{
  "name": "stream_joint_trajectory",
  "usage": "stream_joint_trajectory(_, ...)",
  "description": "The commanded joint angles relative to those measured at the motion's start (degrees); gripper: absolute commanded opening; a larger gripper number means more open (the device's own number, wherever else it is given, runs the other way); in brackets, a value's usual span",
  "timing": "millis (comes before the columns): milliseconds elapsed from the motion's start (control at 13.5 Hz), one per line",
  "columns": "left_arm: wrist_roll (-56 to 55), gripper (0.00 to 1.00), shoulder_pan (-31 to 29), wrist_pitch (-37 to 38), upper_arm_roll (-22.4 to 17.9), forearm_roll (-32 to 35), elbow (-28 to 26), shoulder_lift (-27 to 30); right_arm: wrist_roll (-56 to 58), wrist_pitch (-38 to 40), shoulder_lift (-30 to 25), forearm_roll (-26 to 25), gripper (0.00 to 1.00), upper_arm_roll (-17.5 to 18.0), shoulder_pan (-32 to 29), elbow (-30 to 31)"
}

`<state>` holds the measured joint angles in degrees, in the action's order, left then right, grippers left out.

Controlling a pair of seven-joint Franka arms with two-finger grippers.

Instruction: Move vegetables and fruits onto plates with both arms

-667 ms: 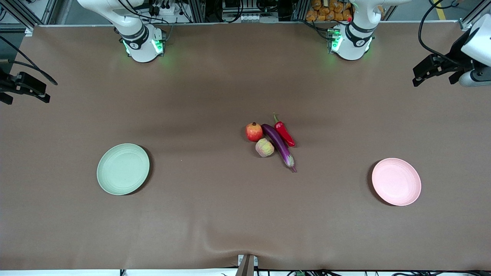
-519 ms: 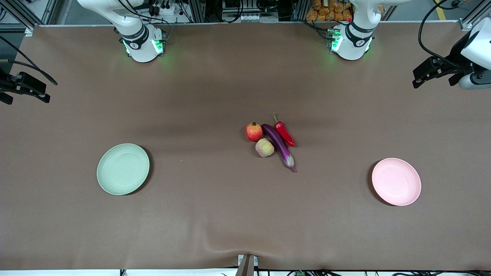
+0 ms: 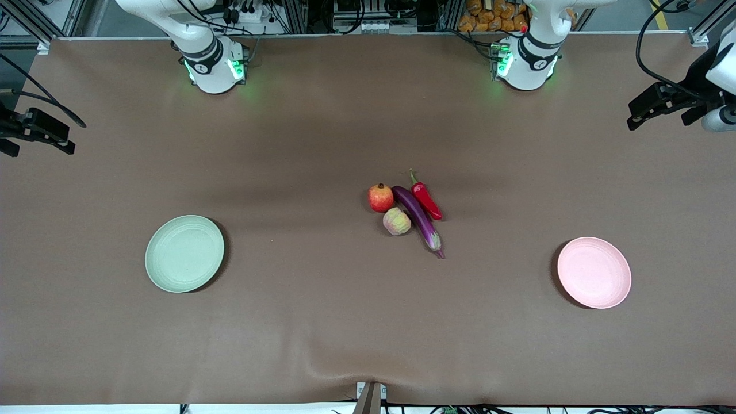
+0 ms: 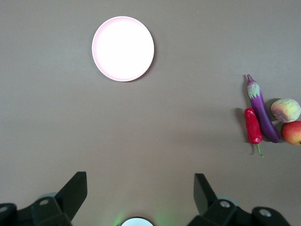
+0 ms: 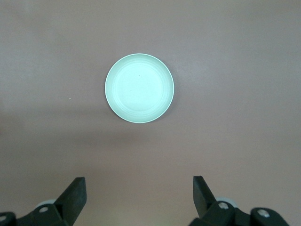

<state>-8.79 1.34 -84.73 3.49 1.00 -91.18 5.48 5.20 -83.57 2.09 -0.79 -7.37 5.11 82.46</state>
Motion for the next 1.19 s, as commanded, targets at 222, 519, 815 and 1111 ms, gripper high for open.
stream_joint_trajectory(222,-0.17,1.0,-0.2,2.81,0.29,0.05,0.92,-1.43,-0.62,-0.36,-0.51,0.0,1.0,0.25,-0.27,0.68)
stream_joint_trajectory(519,-4.04,1.0,0.33,0.63,0.55,-5.48,-2.24,-3.45,-0.62,-0.28,-0.51,0.0,1.0,0.25,-0.36,0.68)
stream_joint_trajectory(815,-7.54,1.0,0.68,-5.86,3.97,-5.57,-7.15,-3.63,-0.62,-0.28,-0.51,1.05,1.0,0.25,-0.71,0.77)
stream_joint_trajectory(1111,-19.65,1.0,0.68,-17.29,10.12,-5.74,-13.49,-7.3,-0.62,-0.19,-0.51,1.14,1.0,0.25,-0.71,0.77)
